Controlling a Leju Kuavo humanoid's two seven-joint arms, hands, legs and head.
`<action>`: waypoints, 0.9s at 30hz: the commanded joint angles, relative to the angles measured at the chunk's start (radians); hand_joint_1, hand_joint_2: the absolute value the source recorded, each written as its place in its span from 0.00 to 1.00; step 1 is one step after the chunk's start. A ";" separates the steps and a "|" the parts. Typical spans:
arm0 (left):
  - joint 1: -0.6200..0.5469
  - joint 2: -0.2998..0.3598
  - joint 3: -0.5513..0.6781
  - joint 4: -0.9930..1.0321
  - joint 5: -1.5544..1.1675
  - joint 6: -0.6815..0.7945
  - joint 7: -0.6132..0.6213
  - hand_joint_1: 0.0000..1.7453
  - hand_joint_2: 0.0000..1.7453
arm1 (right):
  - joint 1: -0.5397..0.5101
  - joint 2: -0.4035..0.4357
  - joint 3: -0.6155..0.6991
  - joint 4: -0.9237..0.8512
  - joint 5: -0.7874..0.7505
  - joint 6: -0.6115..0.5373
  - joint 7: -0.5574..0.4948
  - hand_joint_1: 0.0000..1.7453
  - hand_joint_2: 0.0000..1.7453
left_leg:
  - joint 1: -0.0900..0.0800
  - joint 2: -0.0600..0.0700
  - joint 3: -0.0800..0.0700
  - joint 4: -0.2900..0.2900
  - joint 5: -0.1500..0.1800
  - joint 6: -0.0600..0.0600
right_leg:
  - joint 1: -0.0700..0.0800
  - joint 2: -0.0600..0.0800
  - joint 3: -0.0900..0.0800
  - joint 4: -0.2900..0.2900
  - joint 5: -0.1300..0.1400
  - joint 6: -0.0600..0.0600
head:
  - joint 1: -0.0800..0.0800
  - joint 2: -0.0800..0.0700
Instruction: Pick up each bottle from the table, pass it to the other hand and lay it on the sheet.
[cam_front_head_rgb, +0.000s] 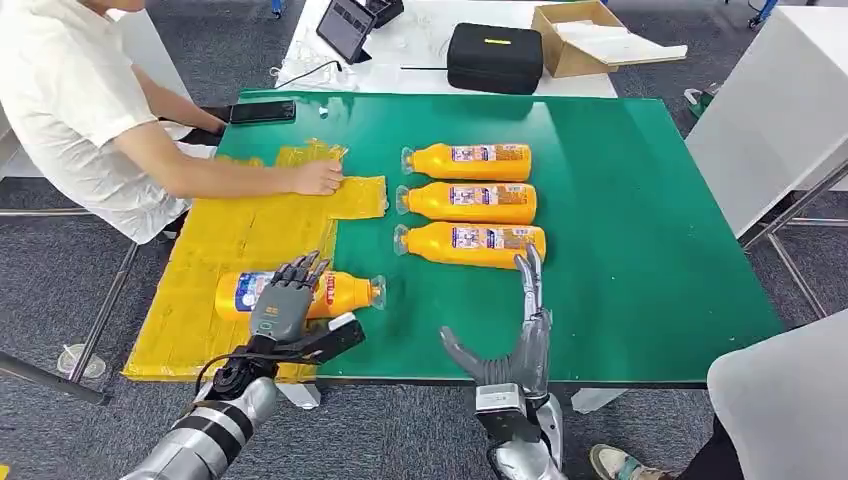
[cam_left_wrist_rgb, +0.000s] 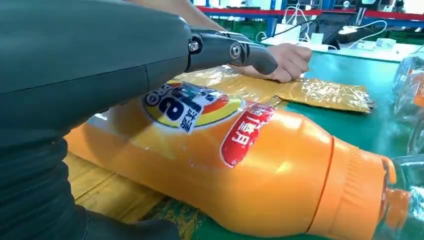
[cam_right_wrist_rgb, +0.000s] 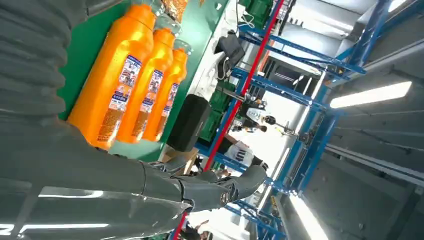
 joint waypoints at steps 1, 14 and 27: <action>-0.009 0.006 -0.028 0.031 -0.002 -0.007 0.002 0.00 1.00 | -0.011 -0.012 -0.008 0.033 -0.003 0.000 0.000 0.00 1.00 | 0.000 0.001 0.001 -0.001 0.000 0.001 | 0.000 0.000 0.001 0.000 0.000 -0.001 | 0.000 0.000; 0.303 -0.058 0.034 -0.525 0.421 -0.020 -0.269 0.00 1.00 | 0.050 -0.010 -0.050 -0.022 0.047 0.000 0.000 0.00 1.00 | -0.001 0.001 0.001 0.000 -0.002 0.002 | -0.001 -0.001 0.001 0.000 -0.002 -0.001 | 0.000 0.000; 0.432 -0.080 -0.074 -0.791 0.600 0.018 -0.199 0.00 1.00 | 0.035 -0.048 -0.164 0.141 0.250 0.002 0.024 0.00 1.00 | -0.001 0.002 -0.004 -0.001 -0.002 0.002 | 0.000 -0.001 -0.005 -0.002 -0.001 0.000 | 0.000 0.000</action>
